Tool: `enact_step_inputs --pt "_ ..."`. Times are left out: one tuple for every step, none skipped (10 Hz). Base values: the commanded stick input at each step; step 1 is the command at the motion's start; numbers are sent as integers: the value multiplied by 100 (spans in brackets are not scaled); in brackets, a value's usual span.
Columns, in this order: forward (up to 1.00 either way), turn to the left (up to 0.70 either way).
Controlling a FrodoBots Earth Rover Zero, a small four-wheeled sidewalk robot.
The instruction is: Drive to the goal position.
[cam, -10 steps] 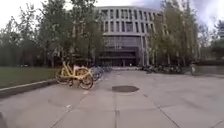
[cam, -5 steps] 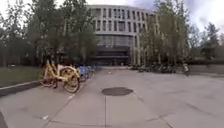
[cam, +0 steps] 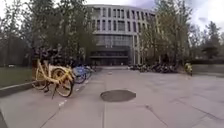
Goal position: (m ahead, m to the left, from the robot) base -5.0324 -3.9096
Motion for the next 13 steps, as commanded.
enact_step_inputs --pt "70 0" --pt "70 0" --pt "70 1" --pt "70 4" --pt "70 17" --pt "70 30" --pt "70 1" --pt "70 0" --pt "70 0" --pt "70 0" --pt "70 0" --pt "70 0" --pt "70 0"
